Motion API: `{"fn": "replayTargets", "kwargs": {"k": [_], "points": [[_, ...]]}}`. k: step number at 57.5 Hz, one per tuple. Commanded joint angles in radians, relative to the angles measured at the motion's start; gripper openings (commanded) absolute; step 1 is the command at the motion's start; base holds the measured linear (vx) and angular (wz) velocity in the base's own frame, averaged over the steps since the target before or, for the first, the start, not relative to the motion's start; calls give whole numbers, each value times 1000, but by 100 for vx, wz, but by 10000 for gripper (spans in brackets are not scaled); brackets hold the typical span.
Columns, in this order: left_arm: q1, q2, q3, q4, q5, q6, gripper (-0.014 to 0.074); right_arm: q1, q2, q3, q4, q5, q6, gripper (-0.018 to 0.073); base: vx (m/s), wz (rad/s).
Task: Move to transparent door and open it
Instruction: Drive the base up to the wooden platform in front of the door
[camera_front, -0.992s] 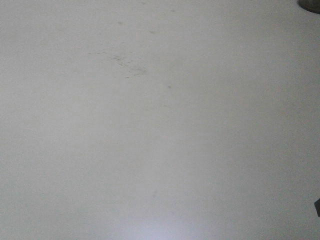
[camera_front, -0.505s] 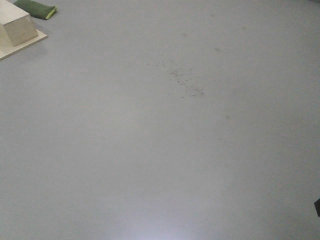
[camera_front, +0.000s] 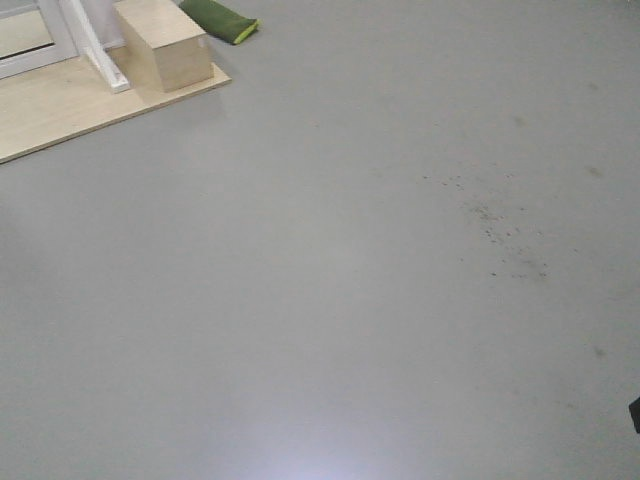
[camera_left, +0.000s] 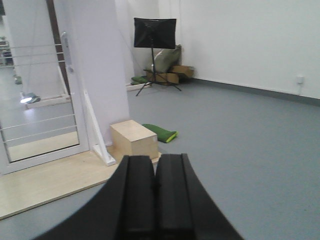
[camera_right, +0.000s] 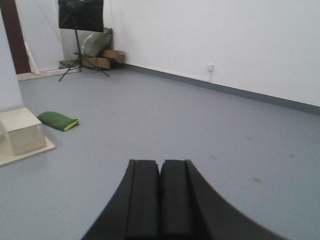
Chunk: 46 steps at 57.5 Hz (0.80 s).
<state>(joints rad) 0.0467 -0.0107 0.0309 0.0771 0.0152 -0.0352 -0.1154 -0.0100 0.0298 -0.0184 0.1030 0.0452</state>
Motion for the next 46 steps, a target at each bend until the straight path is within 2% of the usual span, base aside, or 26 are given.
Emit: {"fn": "replayTargets", "kwargs": {"k": [1, 46], "points": [[1, -5, 15, -4, -79, -6, -6, -4, -15, 5, -9, -78, 0, -6, 50, 56], [1, -5, 15, -4, -79, -6, -6, -4, -15, 5, -9, -78, 0, -6, 50, 53]]}}
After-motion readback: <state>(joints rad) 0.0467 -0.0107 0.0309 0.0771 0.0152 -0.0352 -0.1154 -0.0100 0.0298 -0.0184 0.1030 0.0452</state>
